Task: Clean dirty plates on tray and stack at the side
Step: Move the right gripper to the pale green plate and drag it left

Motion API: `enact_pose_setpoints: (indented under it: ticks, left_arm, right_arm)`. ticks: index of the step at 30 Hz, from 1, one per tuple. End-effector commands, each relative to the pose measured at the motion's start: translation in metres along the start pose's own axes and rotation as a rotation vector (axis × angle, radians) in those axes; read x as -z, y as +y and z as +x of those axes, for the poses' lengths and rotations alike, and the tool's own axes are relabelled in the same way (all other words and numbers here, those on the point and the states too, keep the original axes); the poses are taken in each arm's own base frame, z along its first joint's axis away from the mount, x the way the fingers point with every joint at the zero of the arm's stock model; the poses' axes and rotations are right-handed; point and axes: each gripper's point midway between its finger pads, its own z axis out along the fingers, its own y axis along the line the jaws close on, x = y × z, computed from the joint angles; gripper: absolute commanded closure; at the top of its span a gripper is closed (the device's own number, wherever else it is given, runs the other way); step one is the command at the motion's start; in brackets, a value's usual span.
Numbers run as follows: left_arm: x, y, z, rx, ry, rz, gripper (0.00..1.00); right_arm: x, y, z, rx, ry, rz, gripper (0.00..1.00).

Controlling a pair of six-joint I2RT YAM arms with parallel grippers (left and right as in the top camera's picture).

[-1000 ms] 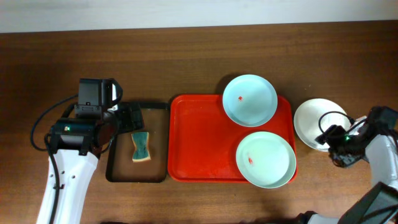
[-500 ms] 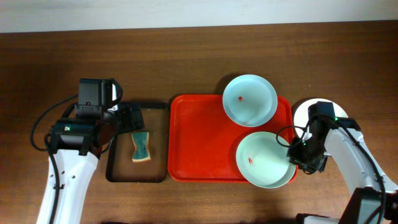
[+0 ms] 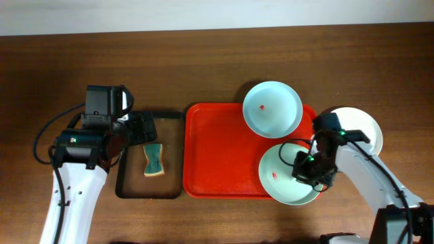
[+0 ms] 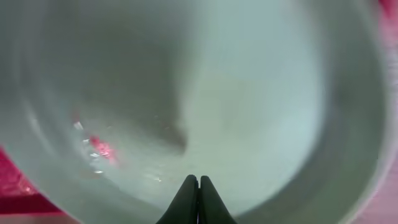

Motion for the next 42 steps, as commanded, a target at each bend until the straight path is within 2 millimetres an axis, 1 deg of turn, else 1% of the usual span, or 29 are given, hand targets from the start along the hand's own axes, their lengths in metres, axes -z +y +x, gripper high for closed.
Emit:
enact_pose_setpoints:
  ticks: [1,2,4,5,6,8,9,10,14,15,16,18,21,22,24,25,26,28,29,31,33,34,35,36,37,39,40,41,42]
  left_arm:
    - [0.002,0.002,-0.002,0.006,-0.01,-0.007,0.01]
    - [0.002,0.002,-0.002,0.006,-0.01,-0.007,0.01]
    - [0.002,0.002,-0.002,0.006,-0.01,-0.007,0.01]
    - [0.002,0.002,-0.002,0.006,-0.01,-0.007,0.01]
    - [0.002,0.002,-0.002,0.006,-0.01,-0.007,0.01]
    - [0.002,0.002,-0.002,0.006,-0.01,-0.007,0.01]
    - [0.002,0.002,-0.002,0.006,-0.01,-0.007,0.01]
    - [0.002,0.002,-0.002,0.006,-0.01,-0.007,0.01]
    - [0.002,0.002,-0.002,0.006,-0.01,-0.007,0.01]
    - [0.002,0.002,-0.002,0.006,-0.01,-0.007,0.01]
    - [0.002,0.002,-0.002,0.006,-0.01,-0.007,0.01]
    - [0.002,0.002,-0.002,0.006,-0.01,-0.007,0.01]
    - [0.002,0.002,-0.002,0.006,-0.01,-0.007,0.01]
    - [0.002,0.002,-0.002,0.006,-0.01,-0.007,0.01]
    - [0.002,0.002,-0.002,0.006,-0.01,-0.007,0.01]
    - [0.002,0.002,-0.002,0.006,-0.01,-0.007,0.01]
    - [0.002,0.002,-0.002,0.006,-0.01,-0.007,0.01]
    - [0.002,0.002,-0.002,0.006,-0.01,-0.007,0.01]
    - [0.002,0.002,-0.002,0.006,-0.01,-0.007,0.01]
    - [0.002,0.002,-0.002,0.006,-0.01,-0.007,0.01]
    - [0.002,0.002,-0.002,0.006,-0.01,-0.007,0.01]
    - [0.002,0.002,-0.002,0.006,-0.01,-0.007,0.01]
    - [0.002,0.002,-0.002,0.006,-0.01,-0.007,0.01]
    - [0.002,0.002,-0.002,0.006,-0.01,-0.007,0.01]
    - [0.002,0.002,-0.002,0.006,-0.01,-0.007,0.01]
    - [0.002,0.002,-0.002,0.006,-0.01,-0.007,0.01]
    - [0.002,0.002,-0.002,0.007,-0.01,-0.007,0.01]
    - [0.002,0.002,-0.002,0.006,-0.01,-0.008,0.01]
    - [0.002,0.002,-0.002,0.007,-0.01,-0.007,0.01]
  right_arm:
    - [-0.006,0.023,0.006,0.058,-0.017,-0.013,0.96]
    - [-0.008,0.029,0.007,0.086,-0.023,-0.016,0.95]
    - [-0.008,0.032,0.007,0.097,-0.028,-0.02,0.78]
    - [-0.007,0.038,0.01,0.099,-0.012,-0.054,0.76]
    - [-0.006,0.052,0.012,0.115,0.007,-0.132,0.73]
    - [-0.007,0.068,0.011,0.172,-0.022,-0.162,0.68]
    - [-0.009,0.079,0.011,0.224,-0.047,-0.166,0.68]
    - [-0.011,0.084,0.009,0.266,-0.079,-0.144,0.68]
    - [-0.021,0.084,0.003,0.357,-0.168,-0.009,0.68]
    - [-0.023,0.087,0.003,0.372,-0.18,-0.002,0.68]
    - [-0.025,0.092,0.003,0.39,-0.187,-0.006,0.72]
    - [-0.027,0.099,0.005,0.415,-0.193,-0.01,0.74]
    - [-0.037,0.096,0.005,0.376,-0.182,0.019,0.75]
    - [-0.039,0.097,0.007,0.369,-0.171,0.02,0.77]
    - [-0.042,0.105,0.015,0.352,-0.152,-0.007,0.9]
    - [-0.042,0.117,0.022,0.362,-0.126,-0.068,0.91]
    - [-0.042,0.135,0.03,0.355,-0.107,-0.146,0.91]
    - [-0.039,0.172,0.037,0.349,-0.135,-0.263,0.91]
    - [-0.032,0.206,0.043,0.39,-0.188,-0.363,0.91]
    - [-0.019,0.245,0.048,0.42,-0.266,-0.485,0.91]
    - [-0.003,0.273,0.043,0.433,-0.401,-0.558,0.91]
    - [0.002,0.278,0.038,0.429,-0.446,-0.571,0.89]
    - [0.004,0.28,0.037,0.444,-0.451,-0.573,0.85]
    - [0.008,0.277,0.034,0.473,-0.446,-0.528,0.82]
    - [0.018,0.267,0.025,0.5,-0.431,-0.42,0.77]
    - [0.051,0.217,-0.001,0.468,-0.39,-0.147,0.67]
    - [0.058,0.191,-0.01,0.41,-0.359,-0.068,0.62]
    - [0.058,0.163,-0.018,0.338,-0.317,-0.008,0.59]
    - [0.058,0.141,-0.023,0.282,-0.287,0.033,0.58]
